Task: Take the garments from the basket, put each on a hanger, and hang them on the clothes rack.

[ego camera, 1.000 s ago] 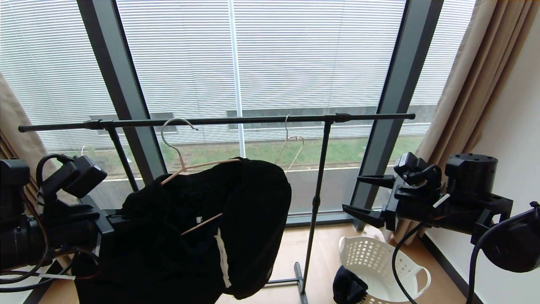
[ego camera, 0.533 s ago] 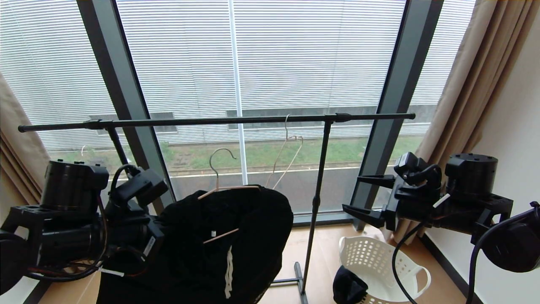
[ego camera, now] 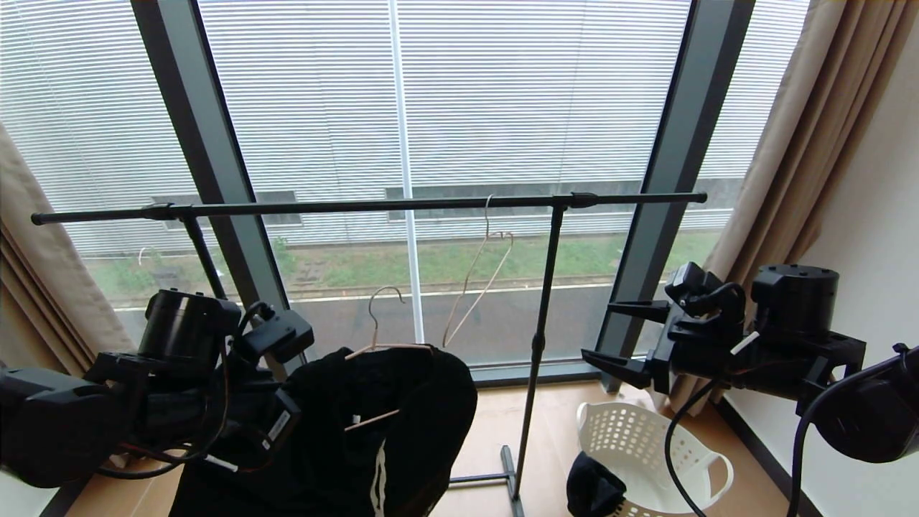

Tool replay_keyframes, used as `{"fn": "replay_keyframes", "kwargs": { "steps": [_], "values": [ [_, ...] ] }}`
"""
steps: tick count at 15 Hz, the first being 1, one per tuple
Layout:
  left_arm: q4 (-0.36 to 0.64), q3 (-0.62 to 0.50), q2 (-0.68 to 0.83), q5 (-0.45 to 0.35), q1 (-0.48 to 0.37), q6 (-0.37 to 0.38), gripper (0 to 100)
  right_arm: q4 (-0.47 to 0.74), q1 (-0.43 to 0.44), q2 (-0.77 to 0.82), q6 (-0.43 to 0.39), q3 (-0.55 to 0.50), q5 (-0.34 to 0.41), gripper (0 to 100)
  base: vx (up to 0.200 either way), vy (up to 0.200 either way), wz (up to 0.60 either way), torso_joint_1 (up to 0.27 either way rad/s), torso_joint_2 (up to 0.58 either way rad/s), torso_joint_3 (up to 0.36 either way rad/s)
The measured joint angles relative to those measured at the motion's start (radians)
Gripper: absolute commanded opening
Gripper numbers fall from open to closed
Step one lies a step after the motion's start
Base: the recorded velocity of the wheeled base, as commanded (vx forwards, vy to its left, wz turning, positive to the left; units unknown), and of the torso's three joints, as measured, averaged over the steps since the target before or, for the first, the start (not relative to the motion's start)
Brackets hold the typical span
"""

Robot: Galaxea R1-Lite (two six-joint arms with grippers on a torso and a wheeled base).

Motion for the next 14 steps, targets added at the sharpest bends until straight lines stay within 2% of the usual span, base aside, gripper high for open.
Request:
{"fn": "replay_keyframes", "kwargs": {
  "steps": [5,7,10,12,14],
  "values": [
    [-0.010,-0.022,0.083,0.057,-0.003,-0.005,0,0.001,0.000,0.002,0.000,0.000,0.000,100,0.000,0.000,0.00,0.000,0.00,0.000],
    [-0.053,-0.037,0.112,0.082,-0.005,-0.024,0,0.001,0.000,0.002,0.000,-0.001,0.000,100,0.000,0.000,0.00,0.000,0.00,0.000],
    [-0.173,-0.101,0.163,0.105,-0.006,-0.190,0,0.001,0.000,0.002,0.000,-0.001,0.000,100,0.000,0.000,0.00,0.000,0.00,0.000],
    [-0.181,-0.155,0.188,0.108,-0.008,-0.244,0,0.000,0.000,0.004,0.000,-0.001,0.000,100,0.000,0.000,0.00,0.000,0.00,0.000],
    [-0.183,-0.219,0.210,0.144,-0.007,-0.283,0,0.000,0.000,0.010,0.000,-0.001,0.000,100,0.000,0.000,0.00,0.000,0.00,0.000]
  ]
}}
